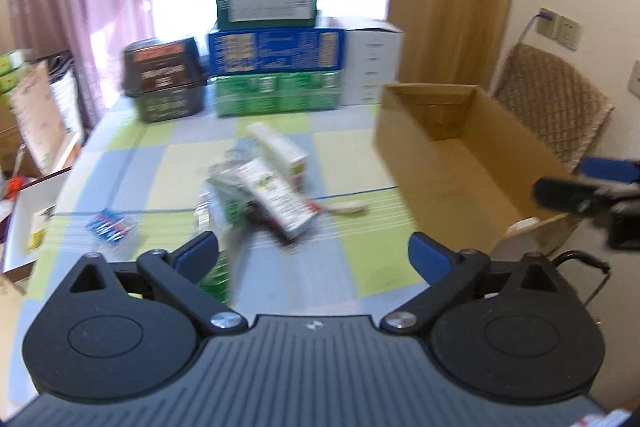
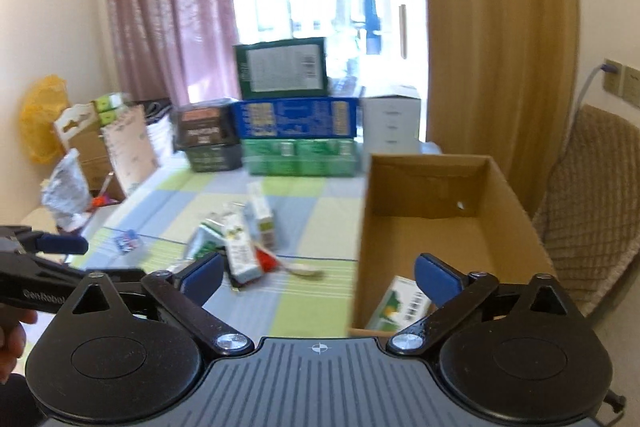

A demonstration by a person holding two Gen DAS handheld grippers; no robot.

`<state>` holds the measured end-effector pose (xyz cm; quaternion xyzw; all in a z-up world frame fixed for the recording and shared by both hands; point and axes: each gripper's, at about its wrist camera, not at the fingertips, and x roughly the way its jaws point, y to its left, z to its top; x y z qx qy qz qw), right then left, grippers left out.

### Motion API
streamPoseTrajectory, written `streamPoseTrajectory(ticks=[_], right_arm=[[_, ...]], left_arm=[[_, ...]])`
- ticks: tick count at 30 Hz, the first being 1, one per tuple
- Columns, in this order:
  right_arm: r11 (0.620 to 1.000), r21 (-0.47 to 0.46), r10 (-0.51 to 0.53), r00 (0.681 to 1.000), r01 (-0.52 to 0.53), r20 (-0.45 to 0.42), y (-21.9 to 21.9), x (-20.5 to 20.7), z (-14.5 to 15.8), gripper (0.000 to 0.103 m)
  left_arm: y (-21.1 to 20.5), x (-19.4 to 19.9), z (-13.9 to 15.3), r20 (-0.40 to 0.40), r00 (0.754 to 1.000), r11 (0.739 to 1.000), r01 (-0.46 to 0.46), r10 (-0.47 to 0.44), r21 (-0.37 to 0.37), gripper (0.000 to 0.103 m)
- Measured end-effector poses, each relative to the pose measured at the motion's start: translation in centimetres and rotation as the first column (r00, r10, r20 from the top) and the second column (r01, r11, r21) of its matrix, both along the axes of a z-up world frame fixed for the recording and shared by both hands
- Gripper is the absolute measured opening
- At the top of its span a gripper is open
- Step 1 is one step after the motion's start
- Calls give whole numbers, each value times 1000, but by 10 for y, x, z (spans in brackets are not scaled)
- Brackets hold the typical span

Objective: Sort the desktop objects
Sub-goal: 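Open both grippers to drop the spray box and plug, withdraw, then reach the right gripper to the white vitamin A cream box and grasp it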

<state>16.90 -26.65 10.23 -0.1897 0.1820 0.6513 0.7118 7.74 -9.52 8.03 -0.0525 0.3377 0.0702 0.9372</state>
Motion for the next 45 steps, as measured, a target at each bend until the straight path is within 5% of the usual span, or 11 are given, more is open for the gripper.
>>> streamPoseTrajectory(ticks=[17,45], right_arm=[[987,-71,145,989,-144,0,29,-66,-47,101],[965,-197,166,985,-170,-39,153,-59,-144,101]], left_arm=[[102,-55,-37,-63,986,988,-157,156,-2,101],[157,46,-115,-120,990,996,-75,69,-53,101]])
